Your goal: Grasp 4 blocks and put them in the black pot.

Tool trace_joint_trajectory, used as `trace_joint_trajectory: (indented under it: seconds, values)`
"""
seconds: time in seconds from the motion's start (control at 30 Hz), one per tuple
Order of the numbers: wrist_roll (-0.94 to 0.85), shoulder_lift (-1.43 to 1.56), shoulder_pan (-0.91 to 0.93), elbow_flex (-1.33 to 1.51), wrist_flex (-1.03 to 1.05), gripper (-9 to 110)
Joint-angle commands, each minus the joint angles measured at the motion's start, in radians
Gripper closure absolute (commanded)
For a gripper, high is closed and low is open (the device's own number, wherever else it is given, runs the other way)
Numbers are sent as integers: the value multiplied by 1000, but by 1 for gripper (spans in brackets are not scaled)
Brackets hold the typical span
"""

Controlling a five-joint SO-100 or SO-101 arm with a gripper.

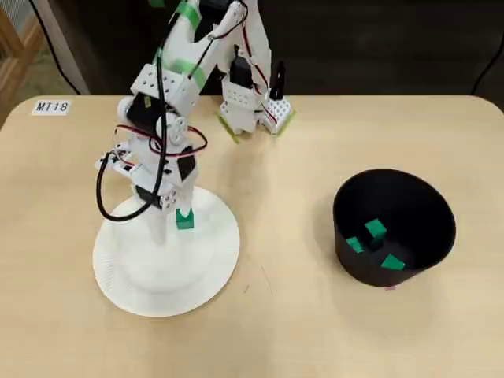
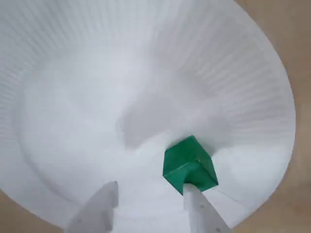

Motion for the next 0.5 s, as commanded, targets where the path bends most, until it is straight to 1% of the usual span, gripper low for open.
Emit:
trace_joint_trajectory:
  seconds: [0.0,0.03,0.13,0.2,0.33,0.4,0.47]
  values:
    - [-11,-52,49,-17,37,100]
    - [-21,-48,46,-63,74,104]
    - [-72,-31,31,-187,175,104]
    - [-83,2,28,-215,218,104]
    - [-106,34,3,-187,221,104]
    - [-130,38,-15,-225,212,103]
    - [-201,44,-31,-282,235,86]
